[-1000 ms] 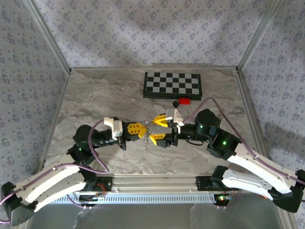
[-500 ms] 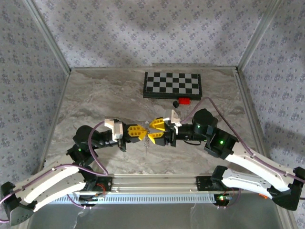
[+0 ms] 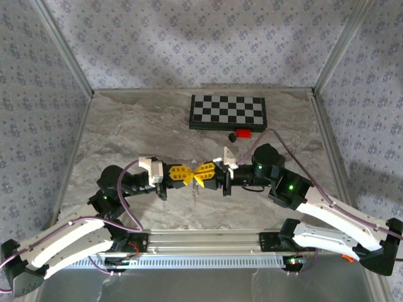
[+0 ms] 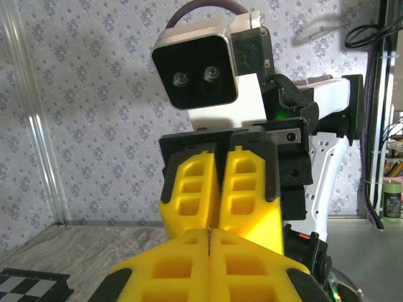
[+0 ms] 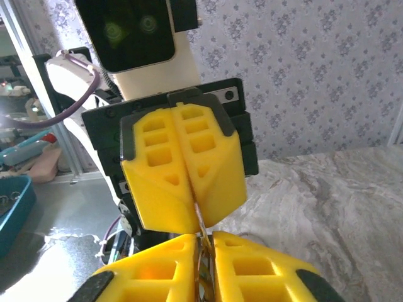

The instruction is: Put the keys on the keyring

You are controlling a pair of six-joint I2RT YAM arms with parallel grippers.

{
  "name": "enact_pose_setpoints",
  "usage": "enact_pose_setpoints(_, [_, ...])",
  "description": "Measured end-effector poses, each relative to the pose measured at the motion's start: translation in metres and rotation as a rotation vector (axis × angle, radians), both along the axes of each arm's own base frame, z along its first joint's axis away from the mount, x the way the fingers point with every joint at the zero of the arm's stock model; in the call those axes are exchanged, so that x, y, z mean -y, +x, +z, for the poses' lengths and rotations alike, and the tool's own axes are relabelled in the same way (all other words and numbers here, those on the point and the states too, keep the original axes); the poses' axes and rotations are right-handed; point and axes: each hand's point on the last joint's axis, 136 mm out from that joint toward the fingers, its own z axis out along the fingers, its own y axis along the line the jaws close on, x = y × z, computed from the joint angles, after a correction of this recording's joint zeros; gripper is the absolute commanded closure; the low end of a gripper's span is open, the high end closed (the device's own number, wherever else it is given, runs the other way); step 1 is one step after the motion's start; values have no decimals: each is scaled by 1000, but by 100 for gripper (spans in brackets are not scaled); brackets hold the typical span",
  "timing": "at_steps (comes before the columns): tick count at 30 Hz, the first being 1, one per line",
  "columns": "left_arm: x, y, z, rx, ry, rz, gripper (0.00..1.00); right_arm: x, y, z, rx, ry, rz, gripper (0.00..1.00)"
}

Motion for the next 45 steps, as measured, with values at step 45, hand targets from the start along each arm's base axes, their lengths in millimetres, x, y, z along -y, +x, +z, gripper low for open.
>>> enact_pose_setpoints(45, [15,-1,-50,-78,444,67,77,20,-6,-49,156,-660,-43,100])
